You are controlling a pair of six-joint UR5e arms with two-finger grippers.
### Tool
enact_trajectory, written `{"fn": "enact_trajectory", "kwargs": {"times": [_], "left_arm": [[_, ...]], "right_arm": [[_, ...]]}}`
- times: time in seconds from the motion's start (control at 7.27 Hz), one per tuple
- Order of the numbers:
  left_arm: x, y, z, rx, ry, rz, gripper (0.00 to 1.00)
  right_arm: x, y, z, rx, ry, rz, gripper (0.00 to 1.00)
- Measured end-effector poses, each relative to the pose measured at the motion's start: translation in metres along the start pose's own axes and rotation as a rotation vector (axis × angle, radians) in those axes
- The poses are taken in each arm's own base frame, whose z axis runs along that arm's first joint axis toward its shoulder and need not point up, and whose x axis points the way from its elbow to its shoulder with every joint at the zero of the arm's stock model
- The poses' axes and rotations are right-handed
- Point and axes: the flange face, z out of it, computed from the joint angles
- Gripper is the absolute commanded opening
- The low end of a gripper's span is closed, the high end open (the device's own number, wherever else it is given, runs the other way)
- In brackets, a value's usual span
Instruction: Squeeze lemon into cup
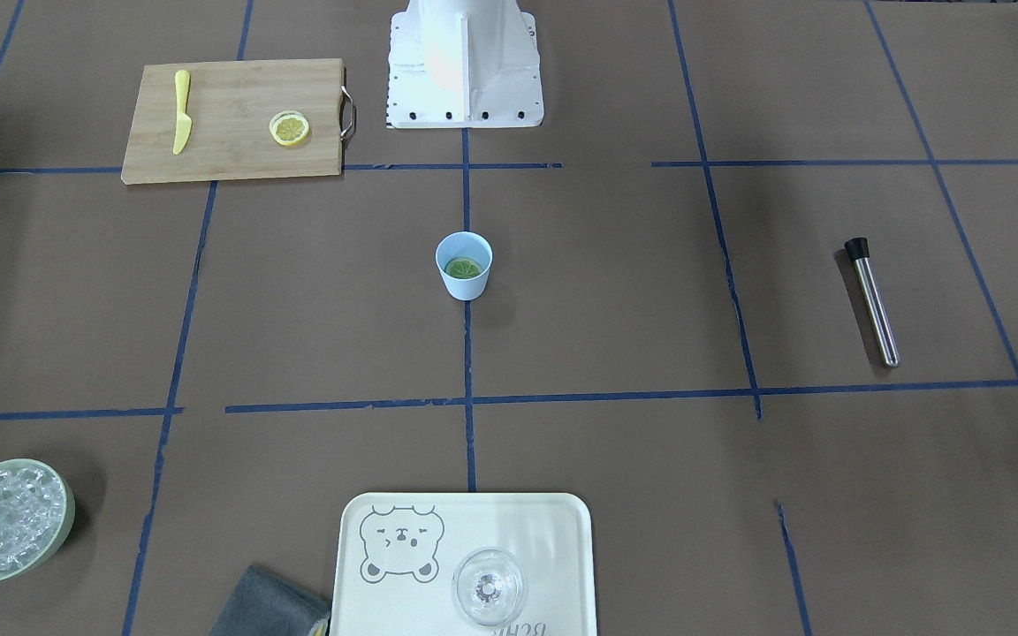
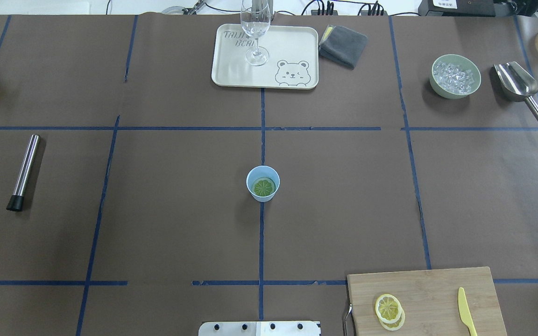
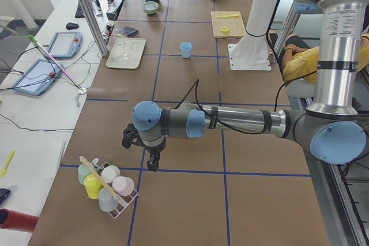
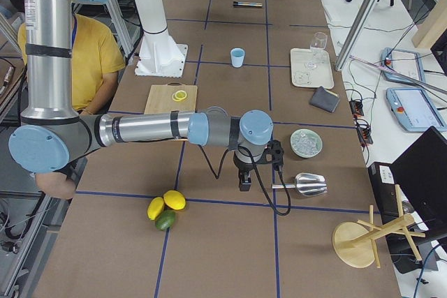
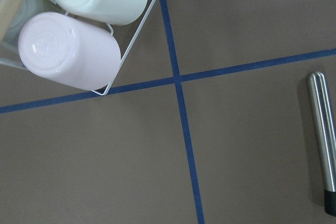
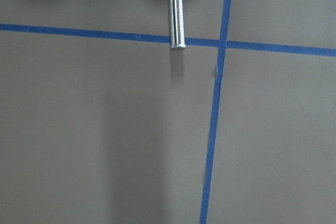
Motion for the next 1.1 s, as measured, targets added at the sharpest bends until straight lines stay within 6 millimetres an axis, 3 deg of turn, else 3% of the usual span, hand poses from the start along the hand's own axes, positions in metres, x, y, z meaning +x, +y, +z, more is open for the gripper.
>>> {"fn": "enact_trajectory", "kwargs": {"times": [0.69, 1.1], "left_arm": [[0.010, 0.003, -0.006, -0.011, -0.001, -0.009, 1.00], [0.010, 0.016, -0.004, -0.015, 0.001, -0.014, 1.00]], "right_arm": [[-0.004, 0.002, 0.002, -0.016, 0.016, -0.013, 1.00], [-0.011, -0.003, 0.004, -0.019, 0.041, -0.040, 1.00]]}}
